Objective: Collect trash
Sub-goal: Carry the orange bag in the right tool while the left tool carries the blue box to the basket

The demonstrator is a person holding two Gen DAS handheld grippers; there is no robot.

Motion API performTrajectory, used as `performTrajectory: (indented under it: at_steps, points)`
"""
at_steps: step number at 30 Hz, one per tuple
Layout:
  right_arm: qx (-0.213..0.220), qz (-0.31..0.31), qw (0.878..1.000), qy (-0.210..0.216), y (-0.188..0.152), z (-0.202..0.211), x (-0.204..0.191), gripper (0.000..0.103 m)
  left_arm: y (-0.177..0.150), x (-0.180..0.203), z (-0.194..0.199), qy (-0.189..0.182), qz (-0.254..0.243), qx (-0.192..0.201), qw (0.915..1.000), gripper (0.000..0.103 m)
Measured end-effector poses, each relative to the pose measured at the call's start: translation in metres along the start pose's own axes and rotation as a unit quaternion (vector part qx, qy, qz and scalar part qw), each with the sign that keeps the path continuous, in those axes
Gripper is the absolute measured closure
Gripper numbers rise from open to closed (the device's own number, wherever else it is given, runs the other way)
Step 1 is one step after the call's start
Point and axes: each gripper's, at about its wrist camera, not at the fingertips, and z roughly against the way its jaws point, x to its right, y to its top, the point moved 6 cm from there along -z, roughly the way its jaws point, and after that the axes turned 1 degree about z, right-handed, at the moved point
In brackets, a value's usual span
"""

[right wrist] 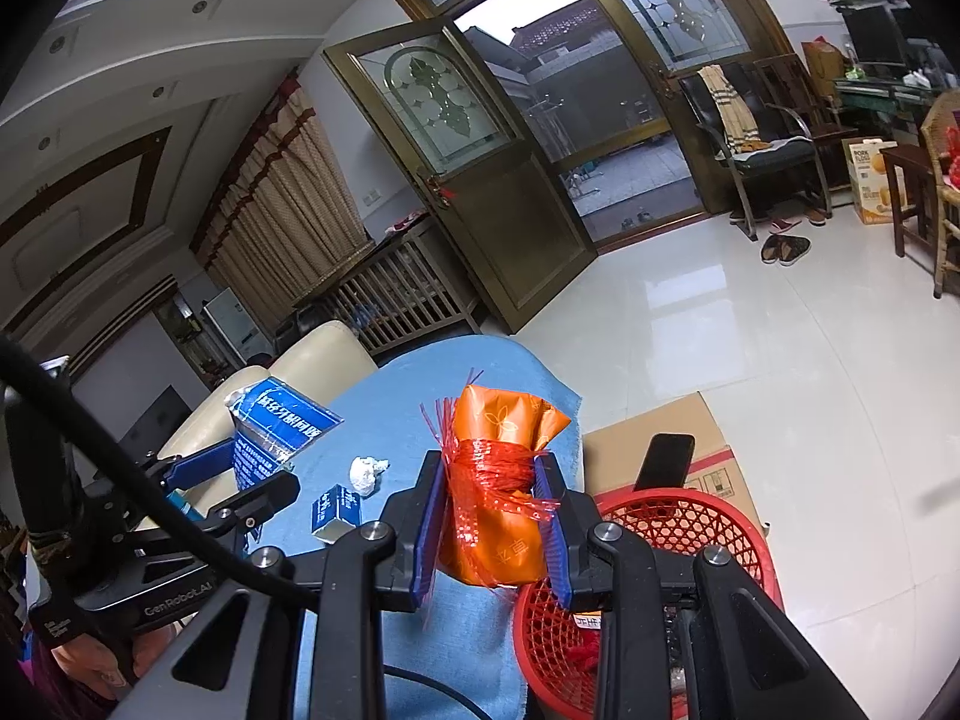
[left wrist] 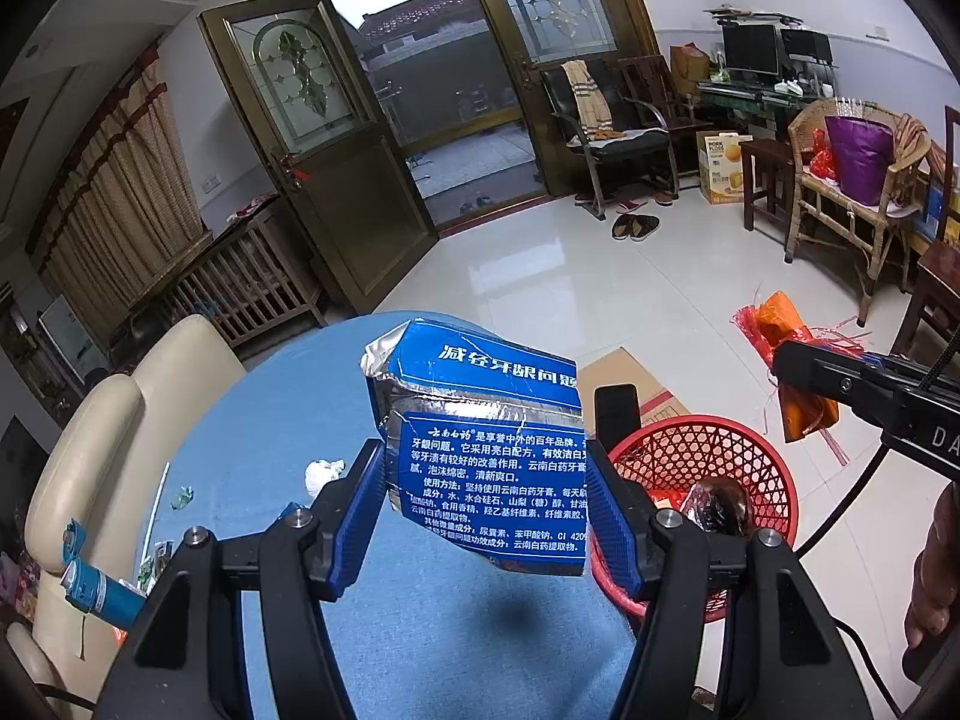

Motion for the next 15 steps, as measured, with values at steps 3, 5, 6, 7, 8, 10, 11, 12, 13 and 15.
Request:
performTrajectory:
  at_steps: [3,5,6,7,8,10,11,12,13,15]
  points:
    - [-0.002,-0.004,1.0,-0.002,0.0,-0.001,0.002,0.071,-0.001,0.001,-0.003,-0.003,-0.002,-0.003,1.0,0.037]
    - [-0.002,-0.006,1.0,-0.004,-0.001,-0.002,0.003,0.071,-0.002,0.002,-0.004,-0.004,-0.004,-0.003,1.0,0.037]
    - [-0.002,-0.008,1.0,-0.004,-0.001,-0.002,0.004,0.071,-0.002,0.002,-0.005,-0.005,-0.004,-0.004,1.0,0.037]
    - [-0.003,-0.01,1.0,-0.005,-0.001,-0.002,0.006,0.071,-0.002,0.003,-0.006,-0.006,-0.005,-0.005,1.0,0.037]
    - [-0.004,-0.011,1.0,-0.005,0.0,-0.003,0.007,0.071,-0.003,0.004,-0.006,-0.007,-0.006,-0.005,0.9999,0.037]
    - [-0.004,-0.014,1.0,-0.007,0.0,-0.004,0.008,0.071,-0.004,0.002,-0.008,-0.009,-0.008,-0.006,0.9999,0.037]
    - [-0.004,-0.015,1.0,-0.008,-0.001,-0.004,0.01,0.071,-0.004,0.002,-0.008,-0.009,-0.009,-0.007,0.9999,0.037]
    - [-0.005,-0.017,1.0,-0.009,-0.001,-0.005,0.012,0.071,-0.004,0.002,-0.009,-0.011,-0.009,-0.008,0.9999,0.037]
    - [-0.005,-0.018,1.0,-0.01,-0.002,-0.005,0.012,0.071,-0.004,0.002,-0.01,-0.012,-0.01,-0.009,0.9998,0.037]
    - [-0.005,-0.022,1.0,-0.012,-0.002,-0.007,0.015,0.071,-0.004,0.004,-0.011,-0.013,-0.012,-0.01,0.9998,0.037]
